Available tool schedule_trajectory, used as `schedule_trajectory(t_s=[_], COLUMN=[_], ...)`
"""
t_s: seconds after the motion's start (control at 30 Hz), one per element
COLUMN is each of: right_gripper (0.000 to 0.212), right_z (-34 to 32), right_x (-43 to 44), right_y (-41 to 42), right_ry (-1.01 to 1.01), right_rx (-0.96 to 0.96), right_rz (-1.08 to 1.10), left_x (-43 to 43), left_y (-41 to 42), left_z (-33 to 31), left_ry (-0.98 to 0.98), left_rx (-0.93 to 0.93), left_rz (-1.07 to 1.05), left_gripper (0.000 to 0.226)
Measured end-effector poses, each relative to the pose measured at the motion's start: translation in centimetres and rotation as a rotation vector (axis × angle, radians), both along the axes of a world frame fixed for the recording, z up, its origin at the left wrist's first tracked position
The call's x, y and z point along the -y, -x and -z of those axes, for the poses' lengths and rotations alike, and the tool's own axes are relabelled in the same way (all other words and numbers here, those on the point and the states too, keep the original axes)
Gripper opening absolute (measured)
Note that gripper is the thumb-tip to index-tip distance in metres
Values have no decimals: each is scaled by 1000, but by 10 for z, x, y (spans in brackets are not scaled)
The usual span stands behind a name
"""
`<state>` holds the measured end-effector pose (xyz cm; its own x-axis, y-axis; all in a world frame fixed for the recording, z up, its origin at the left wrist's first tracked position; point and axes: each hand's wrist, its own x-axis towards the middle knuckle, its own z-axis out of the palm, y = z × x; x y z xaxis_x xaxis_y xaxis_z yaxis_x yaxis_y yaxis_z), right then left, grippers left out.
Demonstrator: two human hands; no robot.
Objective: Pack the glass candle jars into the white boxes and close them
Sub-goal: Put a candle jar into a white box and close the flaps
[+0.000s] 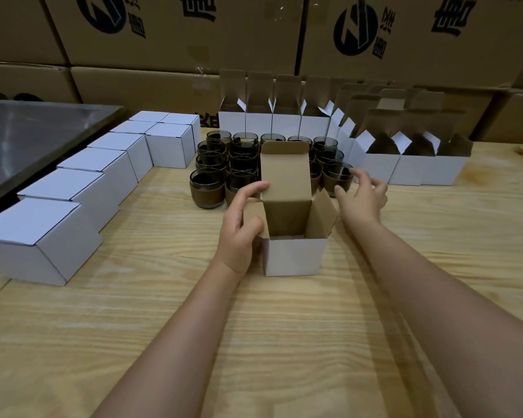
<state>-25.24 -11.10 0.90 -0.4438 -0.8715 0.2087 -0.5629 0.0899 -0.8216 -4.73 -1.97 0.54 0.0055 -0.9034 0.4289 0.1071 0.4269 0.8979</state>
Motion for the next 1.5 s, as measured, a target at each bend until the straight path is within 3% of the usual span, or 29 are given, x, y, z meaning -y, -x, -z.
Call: schedule_trajectory(t_s=[0.07,0.2,0.47,0.63,0.8,0.9,1.03,1.3,1.5], right_gripper=[36,17,18,21,19,14,18,20,17], right_z=[2,2,-7,-44,-87,-100,-96,-82,-73], right_x=[10,16,-2,-37,-78,-97,-108,-107,-103], right_y=[7,12,8,3,-8,-20,-34,-35,-39], right_ry=[-29,96,168,329,468,446,288,57,30], right_rx=[-40,-31,110,200,285,319,163,-196,-535], right_rz=[-32,-127,-140,-170,-427,-632,-804,-839,-797], left_x=[1,1,2,0,1,1,1,-1,-3], left_y=[0,0,0,1,1,2,2,2,3], left_z=[0,0,0,-1,-1,-1,-3,-6,-7], left_ry=[9,11,8,-3,-16,-18,-27,-46,-45], left_rx=[6,10,29,33,27,30,8,42,52], left_rz=[0,-2,-18,-27,-31,-30,-10,-29,-50], left_gripper=[57,57,57,57,56,56,53,56,60])
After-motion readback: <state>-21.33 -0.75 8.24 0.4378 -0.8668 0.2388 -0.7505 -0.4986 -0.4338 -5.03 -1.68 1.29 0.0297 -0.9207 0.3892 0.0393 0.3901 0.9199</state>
